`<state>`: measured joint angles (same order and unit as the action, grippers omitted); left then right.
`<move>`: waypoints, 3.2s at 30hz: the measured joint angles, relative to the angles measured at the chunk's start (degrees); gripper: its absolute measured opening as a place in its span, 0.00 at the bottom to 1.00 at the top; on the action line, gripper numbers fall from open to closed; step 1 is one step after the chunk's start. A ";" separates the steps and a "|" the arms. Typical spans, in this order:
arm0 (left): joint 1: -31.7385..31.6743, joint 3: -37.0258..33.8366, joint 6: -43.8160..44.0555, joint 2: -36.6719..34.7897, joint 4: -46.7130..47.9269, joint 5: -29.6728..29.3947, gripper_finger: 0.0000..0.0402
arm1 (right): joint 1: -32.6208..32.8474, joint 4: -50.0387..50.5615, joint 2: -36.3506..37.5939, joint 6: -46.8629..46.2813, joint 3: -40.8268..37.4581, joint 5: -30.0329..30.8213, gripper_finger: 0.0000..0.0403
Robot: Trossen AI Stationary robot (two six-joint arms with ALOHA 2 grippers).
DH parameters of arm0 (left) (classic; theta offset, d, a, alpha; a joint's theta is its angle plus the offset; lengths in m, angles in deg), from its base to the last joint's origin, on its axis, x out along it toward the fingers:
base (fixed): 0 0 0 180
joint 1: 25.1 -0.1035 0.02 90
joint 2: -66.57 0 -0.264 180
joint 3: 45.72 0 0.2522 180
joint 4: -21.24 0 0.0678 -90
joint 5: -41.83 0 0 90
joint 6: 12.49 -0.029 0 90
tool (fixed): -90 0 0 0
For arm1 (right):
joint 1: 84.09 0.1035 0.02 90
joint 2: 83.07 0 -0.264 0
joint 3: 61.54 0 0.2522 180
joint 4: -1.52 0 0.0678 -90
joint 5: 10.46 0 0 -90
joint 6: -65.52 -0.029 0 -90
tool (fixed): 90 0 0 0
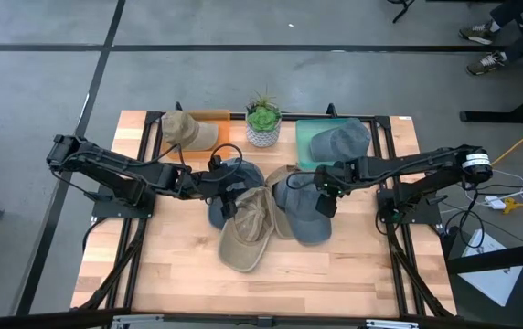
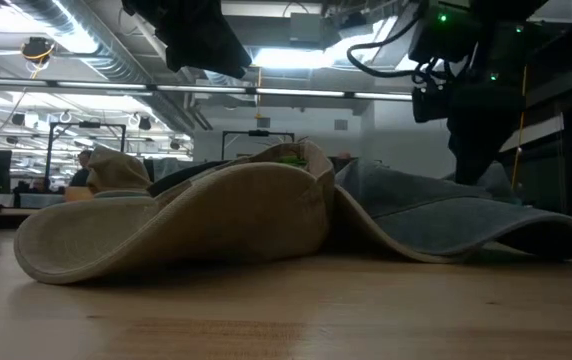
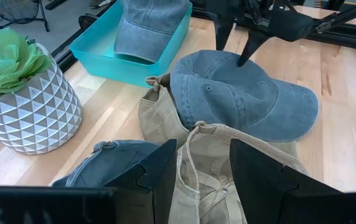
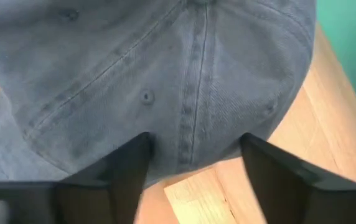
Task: Pick & Place hat
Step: Put the right gray cap into the green bin
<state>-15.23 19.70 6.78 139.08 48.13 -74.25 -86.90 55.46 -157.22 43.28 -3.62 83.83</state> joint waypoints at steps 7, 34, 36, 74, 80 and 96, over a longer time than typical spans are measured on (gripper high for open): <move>0.00 0.00 -0.05 0.00 0.00 0.00 0.36 | 0.00 -0.09 0.00 0.15 0.00 -1.63 0.08; -0.02 0.00 -5.52 0.00 -17.68 0.14 0.36 | 0.02 16.09 1.29 7.13 23.04 1.18 0.02; -0.01 0.00 -7.18 0.00 -20.29 0.15 0.36 | 0.02 15.89 1.29 8.67 25.45 1.31 0.02; -12.59 27.36 -7.50 15.96 6.09 10.72 0.65 | 0.02 8.68 1.29 13.97 31.78 1.66 0.01; -14.40 27.67 -6.51 18.74 6.77 15.34 0.65 | 0.02 7.48 1.29 13.98 31.78 1.66 0.01; -21.41 27.66 -5.62 20.97 5.25 40.24 0.61 | 0.04 4.47 1.29 16.73 31.78 1.51 0.01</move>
<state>-36.64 47.36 1.16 160.05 53.37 -34.02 -86.85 59.94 -155.93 60.01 28.16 85.34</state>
